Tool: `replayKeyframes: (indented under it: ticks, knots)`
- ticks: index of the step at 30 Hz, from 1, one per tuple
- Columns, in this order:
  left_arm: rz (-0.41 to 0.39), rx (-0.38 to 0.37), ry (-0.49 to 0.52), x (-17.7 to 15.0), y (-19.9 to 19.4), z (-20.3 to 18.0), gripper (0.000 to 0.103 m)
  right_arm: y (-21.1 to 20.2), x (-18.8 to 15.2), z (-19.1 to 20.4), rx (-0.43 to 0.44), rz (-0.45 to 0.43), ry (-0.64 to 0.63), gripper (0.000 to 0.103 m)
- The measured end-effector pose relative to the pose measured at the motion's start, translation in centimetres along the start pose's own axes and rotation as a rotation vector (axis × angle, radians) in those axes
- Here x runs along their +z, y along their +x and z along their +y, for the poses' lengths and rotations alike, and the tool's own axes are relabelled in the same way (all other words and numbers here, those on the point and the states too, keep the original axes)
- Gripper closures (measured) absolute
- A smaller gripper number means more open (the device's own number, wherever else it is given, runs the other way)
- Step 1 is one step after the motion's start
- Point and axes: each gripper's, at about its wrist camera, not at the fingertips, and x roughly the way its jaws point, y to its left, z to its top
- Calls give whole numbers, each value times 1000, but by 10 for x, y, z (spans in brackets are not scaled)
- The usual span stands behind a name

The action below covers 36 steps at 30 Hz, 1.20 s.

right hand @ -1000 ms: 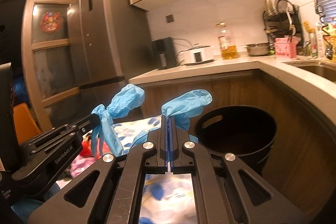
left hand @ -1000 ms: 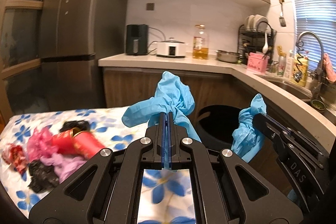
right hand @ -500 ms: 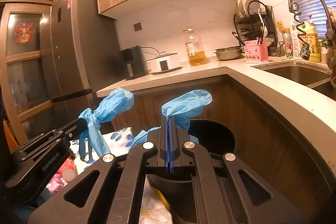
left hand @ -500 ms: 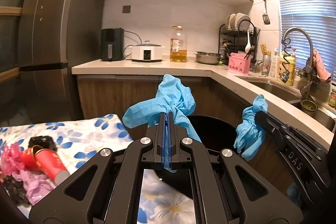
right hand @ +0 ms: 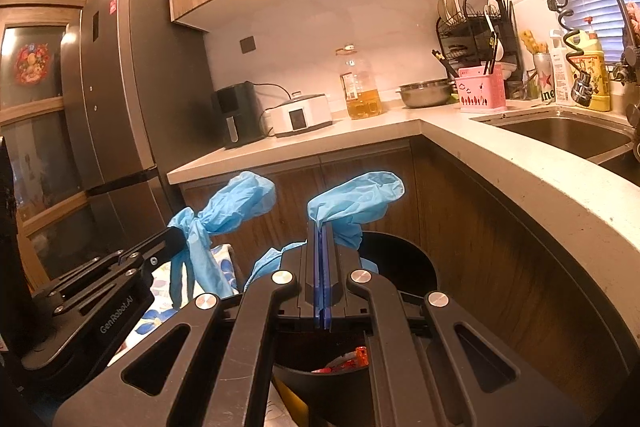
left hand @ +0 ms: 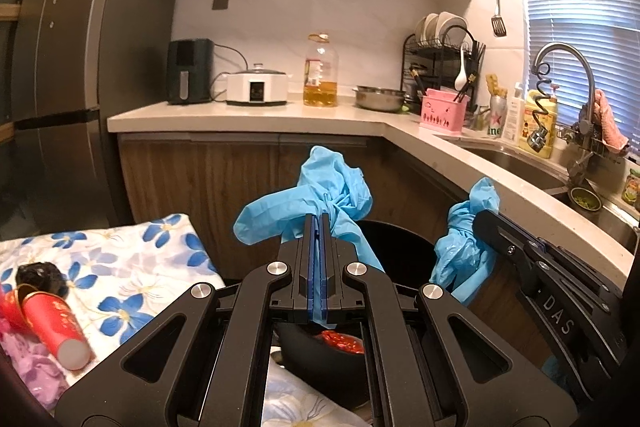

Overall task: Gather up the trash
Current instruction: 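Open both tools to drop the blue gloves into the bin, then move both tools back over the table toward the remaining bags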

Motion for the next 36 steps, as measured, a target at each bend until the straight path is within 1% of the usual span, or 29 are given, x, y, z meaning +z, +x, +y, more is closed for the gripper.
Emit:
replayKeyframes:
  ticks: [6,10,12,13,14,15,17,18,19,20,21,22,23,25,28,29,31,33,36]
  knots:
    - [17,-36,3,-4,19,-2,102,14,-1,-6,-1,22,9,101]
    - [30,-46,5,-7,31,-3,102,22,-1,-9,1,29,19,100]
    - [31,-50,2,-9,34,-3,102,27,-1,-11,4,38,26,97]
    - [34,-54,3,-10,36,-2,101,28,-1,-12,3,39,29,90]
    - [40,-55,6,-11,38,-3,100,29,-1,-14,-1,39,32,86]
    - [43,-56,9,-12,40,-3,96,30,-1,-15,-2,39,36,85]
    - [51,-58,12,-14,43,-2,91,31,0,-18,3,42,49,77]
    - [55,-56,12,-14,44,-1,85,32,0,-20,2,43,53,77]
    - [57,-51,9,-15,45,0,77,31,0,-21,-3,43,56,77]
    - [55,-44,-2,-15,44,2,71,31,0,-22,-4,43,58,75]
    - [55,-40,-12,-15,44,5,59,30,-1,-24,-4,45,64,73]
    - [50,-31,-27,-16,41,9,50,28,-1,-24,-4,45,68,67]
    - [47,-27,-35,-16,40,11,48,27,-2,-24,-4,45,70,62]
    - [48,-19,-45,-16,35,14,42,24,-3,-23,-4,45,72,56]
    - [50,23,-53,-19,25,20,33,19,-5,-20,-2,45,71,46]
    - [53,38,-53,-19,23,22,32,17,-5,-18,0,44,70,41]
    - [57,74,-56,-21,17,25,28,12,-6,-15,0,43,67,37]
    - [64,116,-73,-22,8,32,25,7,-7,-11,-2,40,58,35]
    - [72,153,-91,-24,-3,40,23,-1,-9,-5,1,37,50,32]
